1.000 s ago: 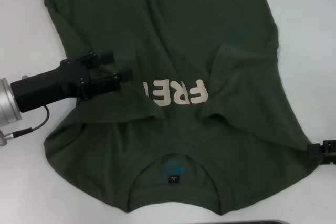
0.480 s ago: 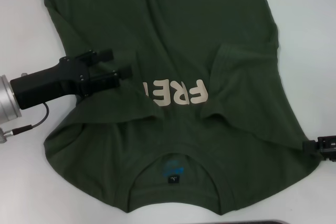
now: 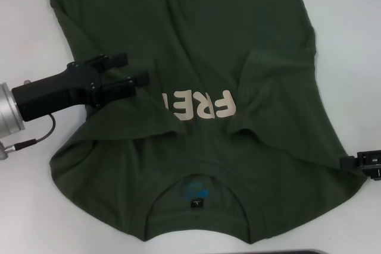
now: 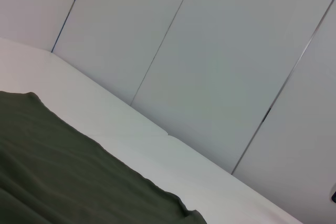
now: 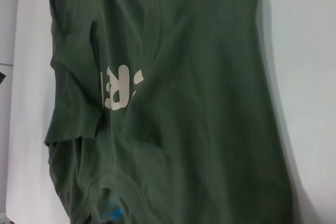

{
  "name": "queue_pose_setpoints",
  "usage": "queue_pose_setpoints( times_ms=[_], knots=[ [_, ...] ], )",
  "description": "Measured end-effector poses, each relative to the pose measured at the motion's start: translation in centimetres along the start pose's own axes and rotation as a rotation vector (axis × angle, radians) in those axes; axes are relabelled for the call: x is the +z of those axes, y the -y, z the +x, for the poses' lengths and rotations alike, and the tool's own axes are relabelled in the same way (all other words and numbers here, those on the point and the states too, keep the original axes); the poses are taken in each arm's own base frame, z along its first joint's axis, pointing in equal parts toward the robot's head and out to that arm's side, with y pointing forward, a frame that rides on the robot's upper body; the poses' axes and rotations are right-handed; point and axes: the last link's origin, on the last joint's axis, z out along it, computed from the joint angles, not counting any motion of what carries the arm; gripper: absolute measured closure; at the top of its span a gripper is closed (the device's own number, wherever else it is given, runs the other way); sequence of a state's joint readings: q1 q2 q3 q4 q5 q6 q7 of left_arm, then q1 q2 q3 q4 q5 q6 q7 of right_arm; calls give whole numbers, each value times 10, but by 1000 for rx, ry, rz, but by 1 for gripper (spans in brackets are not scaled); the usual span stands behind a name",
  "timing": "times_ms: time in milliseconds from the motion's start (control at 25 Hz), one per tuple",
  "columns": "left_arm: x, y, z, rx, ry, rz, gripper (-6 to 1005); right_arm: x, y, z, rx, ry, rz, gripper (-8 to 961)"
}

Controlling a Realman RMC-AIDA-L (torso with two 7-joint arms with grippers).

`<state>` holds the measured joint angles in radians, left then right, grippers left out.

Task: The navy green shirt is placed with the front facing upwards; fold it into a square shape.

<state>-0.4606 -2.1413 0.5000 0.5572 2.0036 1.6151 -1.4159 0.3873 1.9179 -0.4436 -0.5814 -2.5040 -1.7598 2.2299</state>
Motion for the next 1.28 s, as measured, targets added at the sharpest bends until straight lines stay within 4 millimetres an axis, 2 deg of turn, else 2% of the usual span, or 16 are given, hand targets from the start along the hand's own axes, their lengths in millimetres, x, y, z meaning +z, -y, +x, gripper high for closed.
queue_pose_setpoints(
  times_ms=[240, 440, 880, 1120, 1280],
  knots=[
    [0, 0, 2, 1, -9, 3, 112, 1, -1, -2, 0, -18, 11, 222],
    [-1, 1, 2, 3, -9, 4, 113, 2, -1, -4, -6, -30, 26, 401],
    [-1, 3, 2, 5, -8, 17, 113, 2, -1, -6, -8, -33, 35, 650],
    [-1, 3, 2, 5, -8, 18, 114, 1, 0, -4, -25, -23, 33, 881],
    [-6, 5, 1, -11, -2, 28, 114, -1, 4, -1, -44, 6, 32, 910]
  ],
)
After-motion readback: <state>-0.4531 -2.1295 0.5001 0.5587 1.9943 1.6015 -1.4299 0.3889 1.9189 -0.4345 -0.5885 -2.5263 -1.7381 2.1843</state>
